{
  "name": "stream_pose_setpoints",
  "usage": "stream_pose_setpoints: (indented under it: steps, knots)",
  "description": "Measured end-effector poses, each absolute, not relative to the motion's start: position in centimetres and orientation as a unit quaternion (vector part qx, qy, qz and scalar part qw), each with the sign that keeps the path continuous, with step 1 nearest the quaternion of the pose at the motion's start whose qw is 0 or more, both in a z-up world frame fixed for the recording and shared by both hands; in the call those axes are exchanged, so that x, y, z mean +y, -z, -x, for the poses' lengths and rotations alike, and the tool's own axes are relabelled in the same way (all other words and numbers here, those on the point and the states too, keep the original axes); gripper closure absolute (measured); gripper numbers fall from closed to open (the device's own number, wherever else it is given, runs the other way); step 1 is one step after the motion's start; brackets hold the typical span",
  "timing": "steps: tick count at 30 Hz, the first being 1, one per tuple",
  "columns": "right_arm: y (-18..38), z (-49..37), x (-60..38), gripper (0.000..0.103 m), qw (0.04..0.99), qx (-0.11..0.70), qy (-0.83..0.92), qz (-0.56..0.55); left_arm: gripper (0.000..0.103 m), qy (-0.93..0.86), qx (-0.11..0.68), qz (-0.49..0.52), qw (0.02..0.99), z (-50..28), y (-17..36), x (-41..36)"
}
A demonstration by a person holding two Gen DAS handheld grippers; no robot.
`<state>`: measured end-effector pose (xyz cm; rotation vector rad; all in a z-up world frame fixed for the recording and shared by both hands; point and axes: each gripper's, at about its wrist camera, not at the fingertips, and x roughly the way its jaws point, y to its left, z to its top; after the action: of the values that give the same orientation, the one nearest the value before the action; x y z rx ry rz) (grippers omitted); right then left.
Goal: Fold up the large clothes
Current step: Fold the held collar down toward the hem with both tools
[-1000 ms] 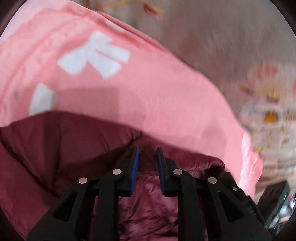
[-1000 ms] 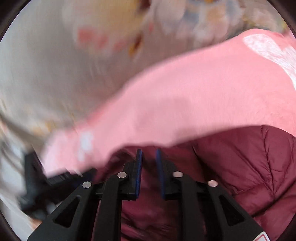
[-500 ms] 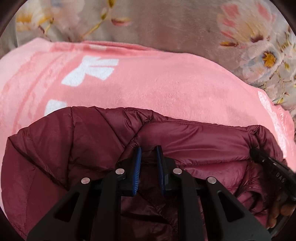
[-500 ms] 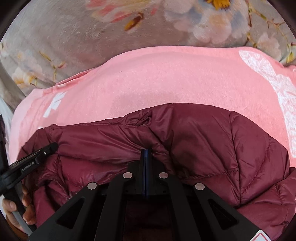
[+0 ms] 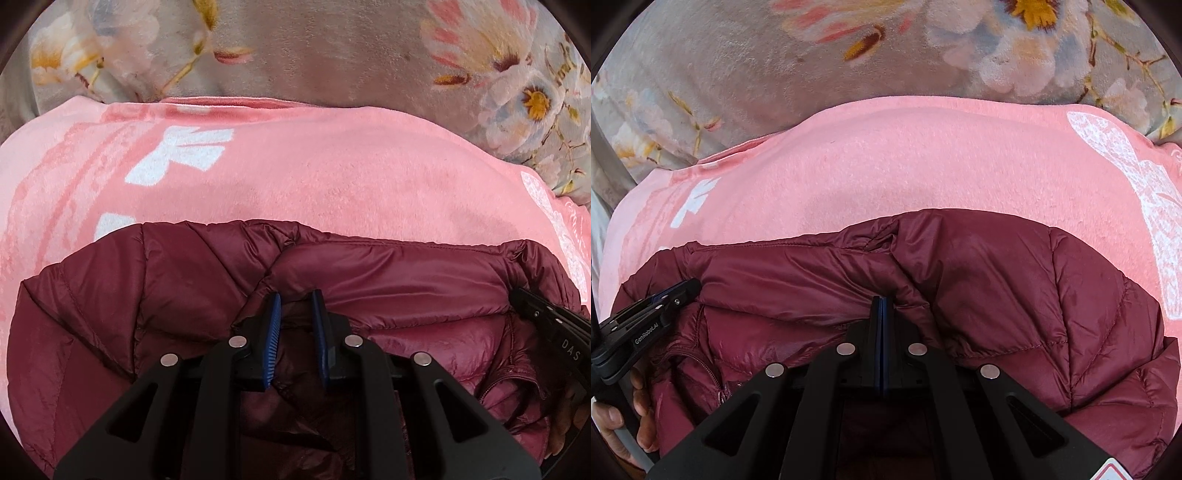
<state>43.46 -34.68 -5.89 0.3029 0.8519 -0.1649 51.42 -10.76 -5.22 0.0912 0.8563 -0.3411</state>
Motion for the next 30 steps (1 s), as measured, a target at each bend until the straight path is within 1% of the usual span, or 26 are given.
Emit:
stream_pose_setpoints:
  steps: [30]
  knots:
    - [5.81,-43.67,-34.40,0.103,0.898,0.410,0.082,-0.139,0.087,0.158,0.409,-0.069,0.896,-51.58,4.92,-11.09]
